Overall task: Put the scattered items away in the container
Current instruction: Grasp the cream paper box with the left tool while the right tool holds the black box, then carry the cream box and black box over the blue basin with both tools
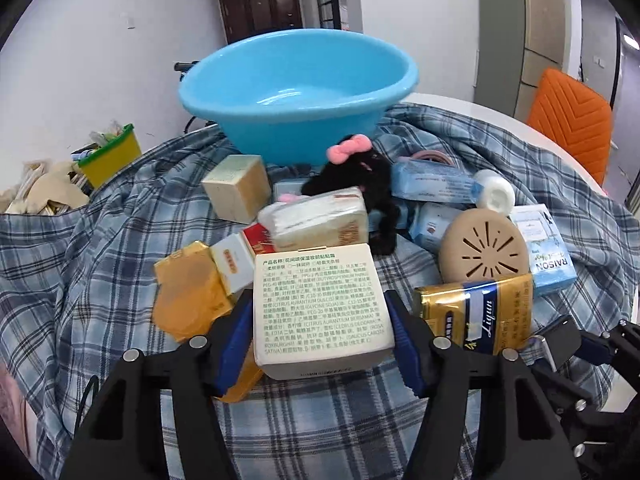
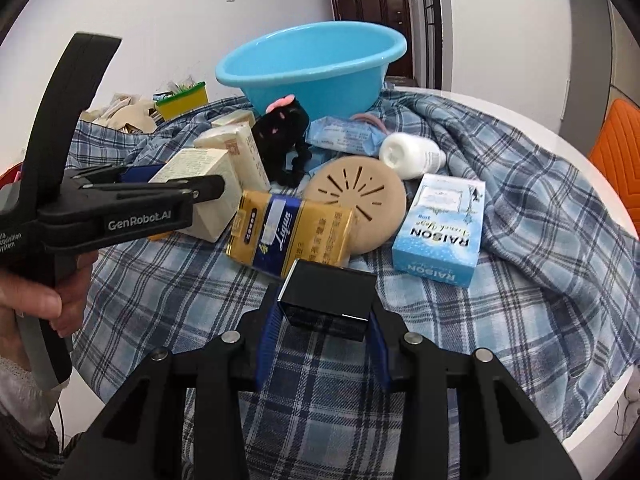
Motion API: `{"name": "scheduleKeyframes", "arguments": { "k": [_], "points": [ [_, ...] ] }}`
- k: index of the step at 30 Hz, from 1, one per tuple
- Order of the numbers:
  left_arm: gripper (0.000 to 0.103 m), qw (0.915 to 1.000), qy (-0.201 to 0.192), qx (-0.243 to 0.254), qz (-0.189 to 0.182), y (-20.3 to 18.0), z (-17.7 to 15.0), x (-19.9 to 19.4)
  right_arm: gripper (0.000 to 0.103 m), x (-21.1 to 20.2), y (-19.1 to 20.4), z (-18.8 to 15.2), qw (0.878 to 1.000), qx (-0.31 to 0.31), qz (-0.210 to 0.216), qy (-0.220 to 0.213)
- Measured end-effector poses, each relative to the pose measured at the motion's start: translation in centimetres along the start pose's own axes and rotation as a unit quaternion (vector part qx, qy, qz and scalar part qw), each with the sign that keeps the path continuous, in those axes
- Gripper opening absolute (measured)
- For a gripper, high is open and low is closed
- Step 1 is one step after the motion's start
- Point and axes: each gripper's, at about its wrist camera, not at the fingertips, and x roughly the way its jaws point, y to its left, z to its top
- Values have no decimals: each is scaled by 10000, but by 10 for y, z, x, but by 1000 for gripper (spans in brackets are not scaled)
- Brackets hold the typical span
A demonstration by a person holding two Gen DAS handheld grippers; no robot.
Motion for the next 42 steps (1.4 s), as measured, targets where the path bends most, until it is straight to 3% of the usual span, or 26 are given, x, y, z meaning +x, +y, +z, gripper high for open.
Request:
{"name": "scheduleKeyframes", "arguments": {
  "k": [3,10,17,20,25,32,36,42],
  "points": [
    [65,9998,-51,-157,-125,8,-1,-5,38,-1,0,3,9999,13,-162,-23],
    [65,9994,-284,-179,-33,16,1,-19,38,0,-2,16,9995,48,-294,-50],
    [64,9945,-1030,-196,33,22,20,-52,38,-27,9,58,9960,-255,-383,-766],
    [63,9866,-1615,-217,96,25,28,-75,38,-44,17,75,9898,-396,-385,-1313],
    [63,9658,-2569,-289,224,33,32,-110,38,-66,27,90,9736,-569,-553,-2141],
    [62,9425,-3294,-419,382,39,20,-138,38,-82,33,87,9587,-461,-539,-2755],
    [62,9418,-3307,-352,491,37,18,-138,37,-86,44,84,9508,-629,-645,-2964],
    [62,9521,-2987,-405,510,39,22,-128,37,-80,49,86,9545,-624,-635,-2847]
  ]
}}
